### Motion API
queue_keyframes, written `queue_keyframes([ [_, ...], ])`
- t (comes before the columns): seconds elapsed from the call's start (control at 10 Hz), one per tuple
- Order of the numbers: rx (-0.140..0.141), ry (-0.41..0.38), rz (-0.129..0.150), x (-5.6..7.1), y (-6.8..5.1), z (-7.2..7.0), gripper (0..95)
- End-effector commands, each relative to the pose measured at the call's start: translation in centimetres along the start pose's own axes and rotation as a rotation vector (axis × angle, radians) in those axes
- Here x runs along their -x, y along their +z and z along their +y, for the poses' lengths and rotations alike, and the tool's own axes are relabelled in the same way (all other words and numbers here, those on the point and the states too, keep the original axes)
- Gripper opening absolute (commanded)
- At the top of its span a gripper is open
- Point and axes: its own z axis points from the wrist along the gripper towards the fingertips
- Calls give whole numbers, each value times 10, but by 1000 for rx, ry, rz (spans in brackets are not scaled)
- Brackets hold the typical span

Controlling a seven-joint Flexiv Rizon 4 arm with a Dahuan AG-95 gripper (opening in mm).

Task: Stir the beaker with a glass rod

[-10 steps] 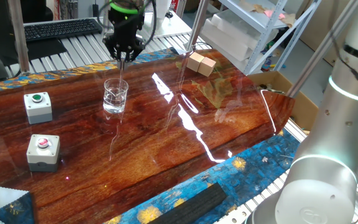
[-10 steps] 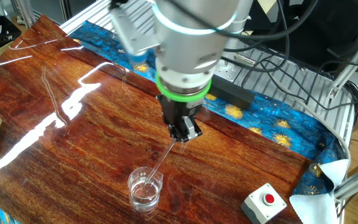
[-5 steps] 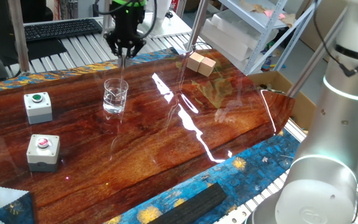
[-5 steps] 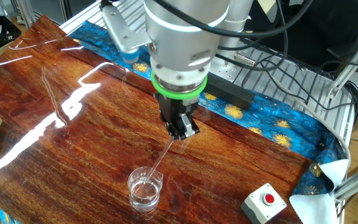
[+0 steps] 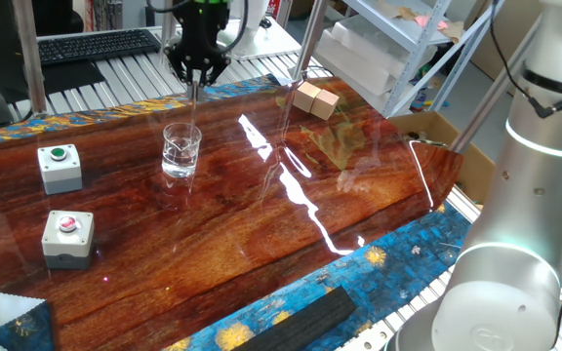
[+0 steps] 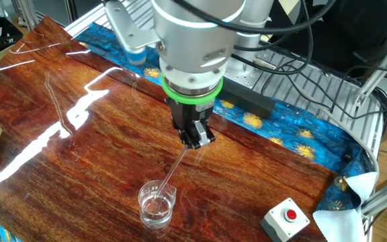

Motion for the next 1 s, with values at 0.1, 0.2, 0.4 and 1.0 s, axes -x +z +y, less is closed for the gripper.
queue_keyframes([
  [0.1,1,-6,7,3,-2,-1,0],
  [0.2,3,-7,-1,5,-3,-2,0],
  [0.4,5,-3,-43,8,-5,-3,0],
  [1.0,16,1,-88,20,-10,-6,0],
])
